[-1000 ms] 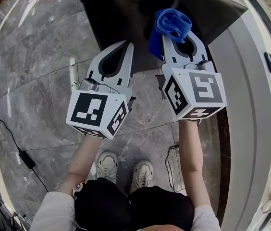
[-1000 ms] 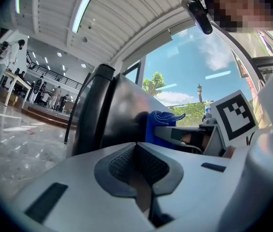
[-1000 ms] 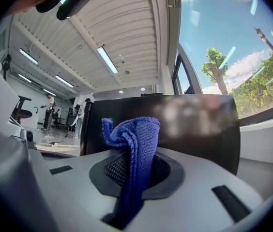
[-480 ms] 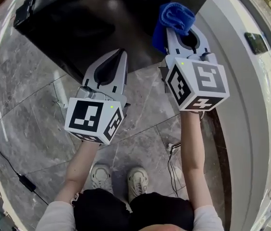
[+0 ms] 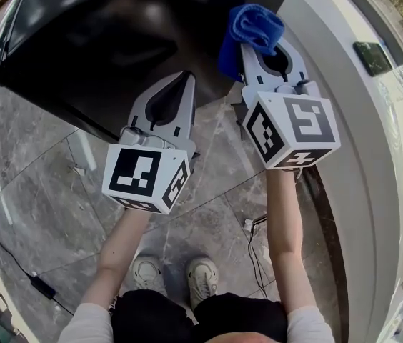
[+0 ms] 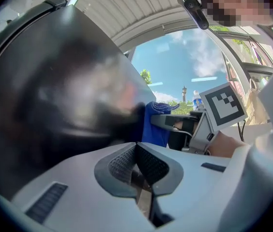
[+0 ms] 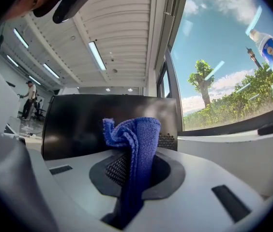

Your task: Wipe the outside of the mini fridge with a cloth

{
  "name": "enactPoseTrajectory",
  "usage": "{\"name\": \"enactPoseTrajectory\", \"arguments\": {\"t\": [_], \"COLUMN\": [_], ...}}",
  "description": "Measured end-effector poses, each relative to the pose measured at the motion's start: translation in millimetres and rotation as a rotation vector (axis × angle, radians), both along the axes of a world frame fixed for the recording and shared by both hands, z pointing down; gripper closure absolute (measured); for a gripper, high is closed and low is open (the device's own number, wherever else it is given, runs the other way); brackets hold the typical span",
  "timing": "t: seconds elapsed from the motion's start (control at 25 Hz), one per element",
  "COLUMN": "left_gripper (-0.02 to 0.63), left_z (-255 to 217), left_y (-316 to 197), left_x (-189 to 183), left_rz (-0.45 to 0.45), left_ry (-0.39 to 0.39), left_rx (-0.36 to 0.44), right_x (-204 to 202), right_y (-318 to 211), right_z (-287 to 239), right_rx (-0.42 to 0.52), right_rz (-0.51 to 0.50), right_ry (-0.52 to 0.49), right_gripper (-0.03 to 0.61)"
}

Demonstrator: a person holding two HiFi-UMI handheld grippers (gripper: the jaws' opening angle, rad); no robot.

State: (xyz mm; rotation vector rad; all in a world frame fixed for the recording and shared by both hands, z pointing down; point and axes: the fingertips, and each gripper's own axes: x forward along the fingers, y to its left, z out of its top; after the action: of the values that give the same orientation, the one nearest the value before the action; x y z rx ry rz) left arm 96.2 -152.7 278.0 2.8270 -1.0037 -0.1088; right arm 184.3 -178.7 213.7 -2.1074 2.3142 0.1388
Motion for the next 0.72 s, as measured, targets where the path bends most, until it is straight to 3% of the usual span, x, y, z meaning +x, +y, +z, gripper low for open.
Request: {"name": "enactPoseTrajectory", "arguments": {"t": [0.44,0.72], "left_gripper": [0.609,0.609], "left_z": [-3.7,9.8], "left_y": [-6.9,-6.9], "left_x": [48.9,58.1], "left_rz": [0.058,0.065], "left_ry": [0.03,0.018], "left_rx": [0.023,0.007], "right_x": [34.2,44.4], "right_y": [-6.6,-8.4], "right_z": [3.3,3.6], "right_rx": [0.008,0.014], "right_rz": [0.053,0.037], "right_ry": [0.01,0.015], "right_gripper": [0.526,0.526]}}
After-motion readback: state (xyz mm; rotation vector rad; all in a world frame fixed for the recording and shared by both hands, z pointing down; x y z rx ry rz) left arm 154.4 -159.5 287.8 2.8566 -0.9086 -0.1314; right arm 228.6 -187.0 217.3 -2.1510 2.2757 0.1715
